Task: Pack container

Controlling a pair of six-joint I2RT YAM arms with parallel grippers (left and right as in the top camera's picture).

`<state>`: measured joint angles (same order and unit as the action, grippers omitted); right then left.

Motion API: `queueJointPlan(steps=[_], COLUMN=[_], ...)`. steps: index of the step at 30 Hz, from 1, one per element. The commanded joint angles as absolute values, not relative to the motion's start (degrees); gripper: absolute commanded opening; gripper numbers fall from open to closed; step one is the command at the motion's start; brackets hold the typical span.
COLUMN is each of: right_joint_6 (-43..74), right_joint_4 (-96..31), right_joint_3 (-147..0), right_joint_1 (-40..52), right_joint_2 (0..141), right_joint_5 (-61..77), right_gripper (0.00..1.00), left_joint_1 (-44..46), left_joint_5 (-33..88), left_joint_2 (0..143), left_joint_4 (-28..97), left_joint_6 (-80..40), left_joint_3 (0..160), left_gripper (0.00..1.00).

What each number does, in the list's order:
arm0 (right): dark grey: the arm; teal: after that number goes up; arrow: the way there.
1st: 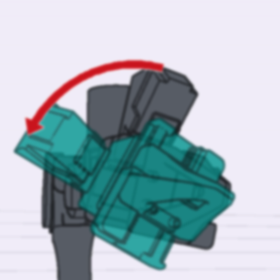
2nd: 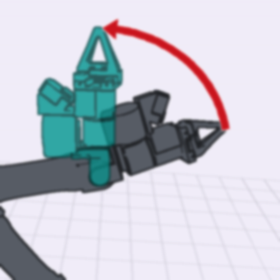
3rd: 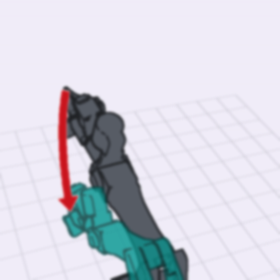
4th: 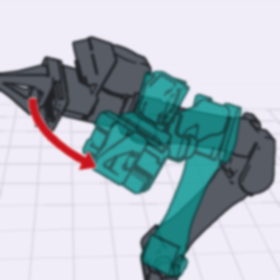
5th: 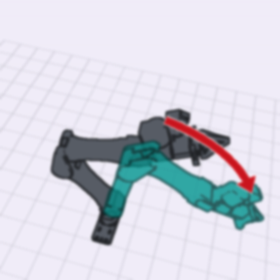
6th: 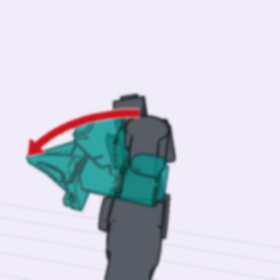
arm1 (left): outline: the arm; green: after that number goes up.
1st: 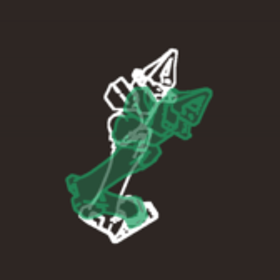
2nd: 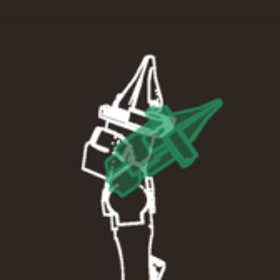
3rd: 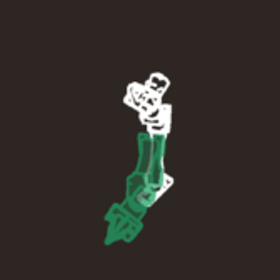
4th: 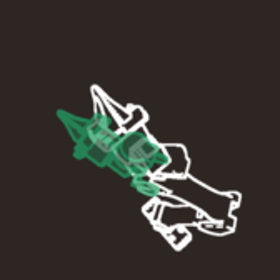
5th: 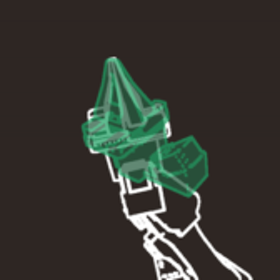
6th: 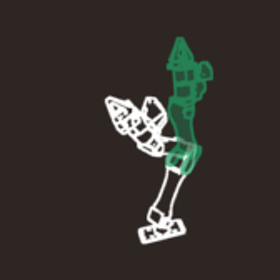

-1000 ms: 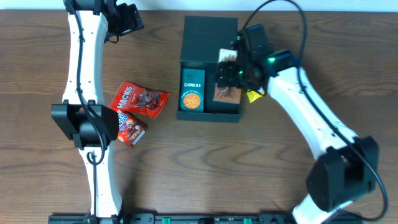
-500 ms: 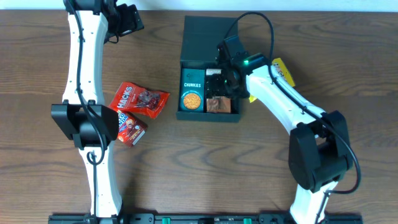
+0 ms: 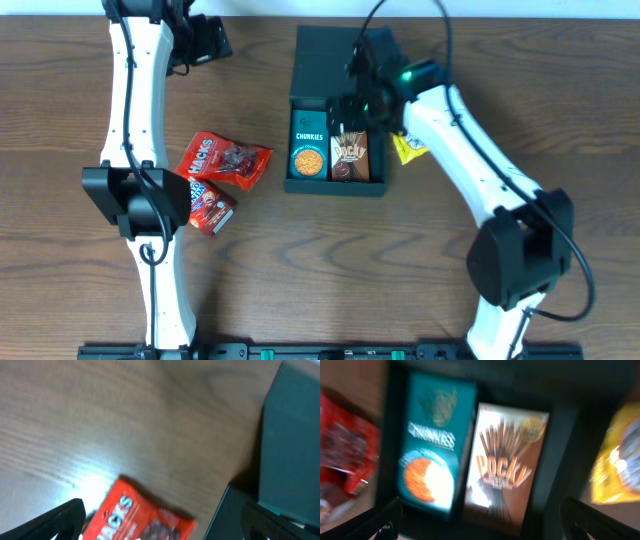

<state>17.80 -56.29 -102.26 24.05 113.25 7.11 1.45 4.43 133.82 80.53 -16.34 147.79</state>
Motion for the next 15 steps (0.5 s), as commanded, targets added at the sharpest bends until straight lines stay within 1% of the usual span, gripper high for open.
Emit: queueJointPlan(steps=[1,3,10,12,15], right_joint_6=[15.33,14.79,9.54,8.86,8.47], right_joint_4=[-57.65,-57.8,-59.02,-58.83,-58.33], right_joint_3=[-107.28,-108.51,-108.73,-108.73,-108.73], right_joint_1=[20.97,18.22,7.7,5.87,4.01], right_joint_2=[108.88,107.09,102.04,101.56,101.51], right_joint_5=[1.69,1.52,1.52,1.5,1.52], right_gripper=[0.99,0.99,0.99,0.99,0.99], left_joint_1=[1.41,1.08,-4.4,-6.28,-8.03], left_joint_5=[2.74,1.72,5.1,8.19,10.37], left_joint_2=[132.97,132.97,132.97,132.73,130.98], left_joint_4=[84.09,86.63,96.03,96.82,96.82], left_joint_6=[-14.83,-15.77,-15.86,-14.5,-13.67], left_joint_3=[148.51,148.51,148.51,148.31,148.2], left_gripper=[0.94,0.92,0.92,0.86,0.84])
